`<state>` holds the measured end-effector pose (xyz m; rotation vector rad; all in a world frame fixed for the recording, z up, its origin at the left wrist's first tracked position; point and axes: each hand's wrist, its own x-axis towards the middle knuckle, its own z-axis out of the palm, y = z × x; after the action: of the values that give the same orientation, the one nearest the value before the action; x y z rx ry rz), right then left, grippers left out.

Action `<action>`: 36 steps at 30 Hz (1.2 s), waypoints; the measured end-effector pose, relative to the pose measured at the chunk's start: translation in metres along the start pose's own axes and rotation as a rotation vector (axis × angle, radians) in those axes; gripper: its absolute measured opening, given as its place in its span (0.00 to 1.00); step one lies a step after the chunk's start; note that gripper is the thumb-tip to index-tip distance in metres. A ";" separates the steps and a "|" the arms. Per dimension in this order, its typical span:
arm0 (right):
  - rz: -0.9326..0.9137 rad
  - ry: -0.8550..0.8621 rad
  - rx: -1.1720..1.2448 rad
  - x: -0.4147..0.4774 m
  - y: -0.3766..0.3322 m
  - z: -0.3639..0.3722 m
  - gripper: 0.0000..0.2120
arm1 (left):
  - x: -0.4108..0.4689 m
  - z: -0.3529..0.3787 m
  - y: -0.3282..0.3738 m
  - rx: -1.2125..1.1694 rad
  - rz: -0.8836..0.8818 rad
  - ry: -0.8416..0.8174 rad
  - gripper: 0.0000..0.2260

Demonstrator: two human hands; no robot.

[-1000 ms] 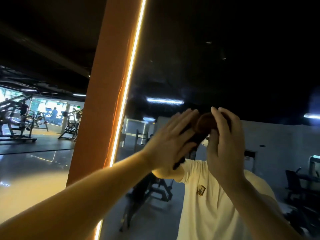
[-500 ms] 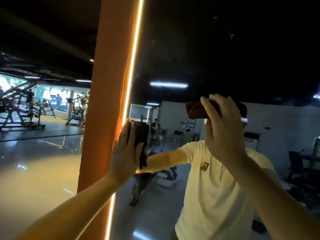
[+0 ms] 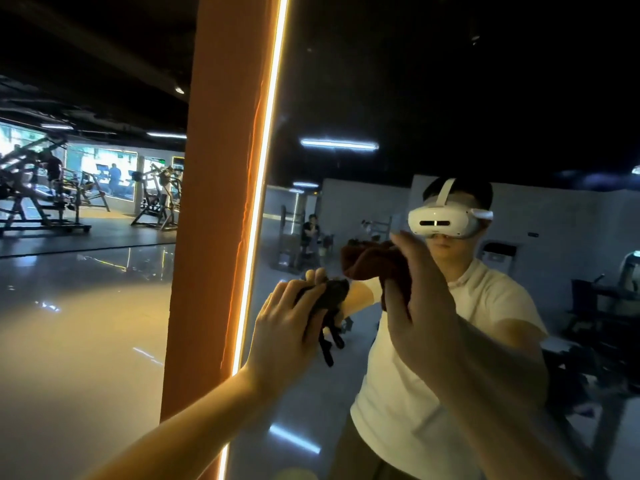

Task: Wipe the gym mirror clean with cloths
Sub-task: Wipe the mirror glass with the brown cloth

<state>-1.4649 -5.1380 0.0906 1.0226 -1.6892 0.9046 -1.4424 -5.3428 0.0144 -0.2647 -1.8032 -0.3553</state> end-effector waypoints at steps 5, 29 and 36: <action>0.733 -0.186 0.630 -0.027 -0.023 -0.006 0.13 | -0.032 -0.008 0.017 -0.353 -0.471 -0.369 0.11; 1.523 -0.265 1.109 -0.127 -0.038 0.020 0.15 | -0.093 -0.020 0.067 -0.465 -0.357 -0.551 0.40; 1.518 -0.217 1.246 -0.140 -0.040 0.020 0.21 | -0.085 -0.026 0.074 -0.712 -0.700 -0.408 0.12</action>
<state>-1.4041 -5.1395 -0.0433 0.2549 -1.8826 3.1423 -1.3702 -5.2837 -0.0541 -0.1935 -2.0711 -1.5403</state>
